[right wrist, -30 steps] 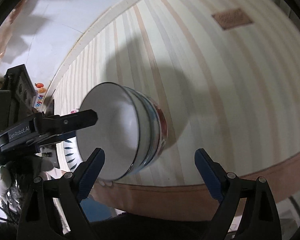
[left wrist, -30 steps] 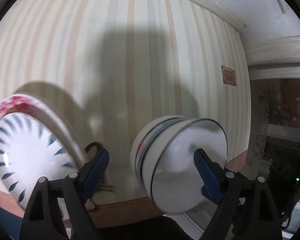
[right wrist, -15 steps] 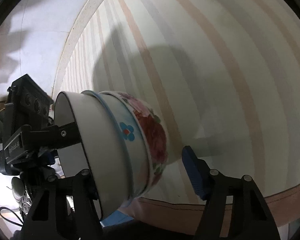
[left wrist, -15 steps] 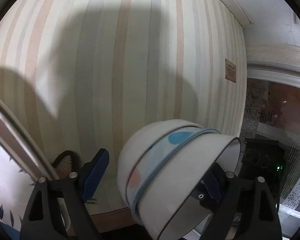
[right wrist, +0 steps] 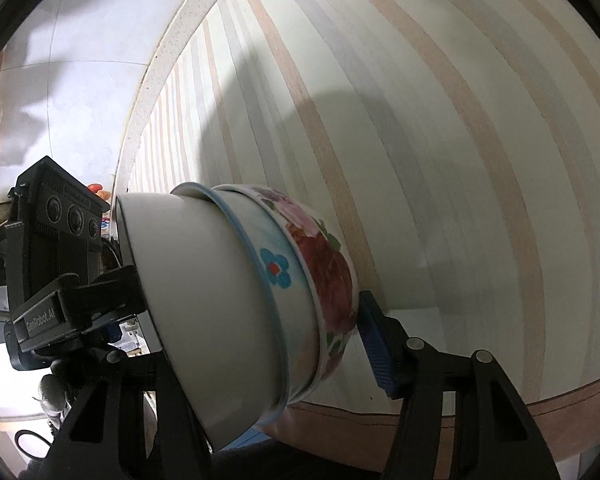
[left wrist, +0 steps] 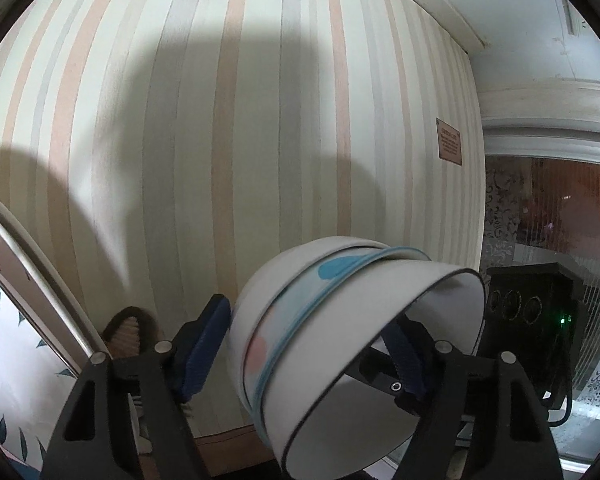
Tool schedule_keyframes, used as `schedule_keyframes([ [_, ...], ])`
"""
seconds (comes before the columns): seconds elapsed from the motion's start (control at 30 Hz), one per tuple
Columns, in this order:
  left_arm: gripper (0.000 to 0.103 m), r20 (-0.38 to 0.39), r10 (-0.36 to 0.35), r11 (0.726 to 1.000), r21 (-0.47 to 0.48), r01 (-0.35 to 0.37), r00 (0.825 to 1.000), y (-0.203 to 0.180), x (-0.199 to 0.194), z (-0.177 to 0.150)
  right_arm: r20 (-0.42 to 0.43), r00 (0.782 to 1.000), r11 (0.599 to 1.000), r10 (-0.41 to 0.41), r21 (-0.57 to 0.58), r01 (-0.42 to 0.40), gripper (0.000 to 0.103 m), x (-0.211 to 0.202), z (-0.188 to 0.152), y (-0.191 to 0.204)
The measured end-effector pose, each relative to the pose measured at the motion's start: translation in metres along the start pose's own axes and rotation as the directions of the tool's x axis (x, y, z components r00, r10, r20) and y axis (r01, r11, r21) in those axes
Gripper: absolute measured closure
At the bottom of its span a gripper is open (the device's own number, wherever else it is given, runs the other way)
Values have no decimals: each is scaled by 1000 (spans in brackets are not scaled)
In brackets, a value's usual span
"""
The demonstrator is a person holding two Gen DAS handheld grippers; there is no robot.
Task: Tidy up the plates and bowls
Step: 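Carry the bowl stack with both tools to the plate stack on the cat mat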
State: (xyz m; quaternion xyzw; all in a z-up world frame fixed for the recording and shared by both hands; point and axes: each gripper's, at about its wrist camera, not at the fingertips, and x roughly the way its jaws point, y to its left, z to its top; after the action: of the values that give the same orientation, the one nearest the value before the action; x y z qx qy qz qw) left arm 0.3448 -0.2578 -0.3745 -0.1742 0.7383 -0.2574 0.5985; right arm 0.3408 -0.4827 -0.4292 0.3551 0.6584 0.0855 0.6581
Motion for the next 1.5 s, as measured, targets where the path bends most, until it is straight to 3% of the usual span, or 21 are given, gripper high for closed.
schedule_keyframes([
  [0.7, 30, 41, 43, 999, 10, -44, 998, -2, -7, -6, 2, 999, 988, -49, -147, 49, 46, -19, 8, 10],
  [1.07, 29, 70, 44, 997, 52, -48, 997, -6, -53, 3, 40, 998, 979, -47, -195, 54, 48, -42, 7, 50],
  [1.23, 30, 76, 53, 996, 63, -58, 996, 12, -86, 3, 41, 999, 975, -30, -218, 38, 49, -39, 0, 82],
  [1.5, 30, 101, 92, 996, -5, -92, 991, 71, -129, -11, -19, 1000, 969, 10, -248, -14, 50, 10, -22, 135],
])
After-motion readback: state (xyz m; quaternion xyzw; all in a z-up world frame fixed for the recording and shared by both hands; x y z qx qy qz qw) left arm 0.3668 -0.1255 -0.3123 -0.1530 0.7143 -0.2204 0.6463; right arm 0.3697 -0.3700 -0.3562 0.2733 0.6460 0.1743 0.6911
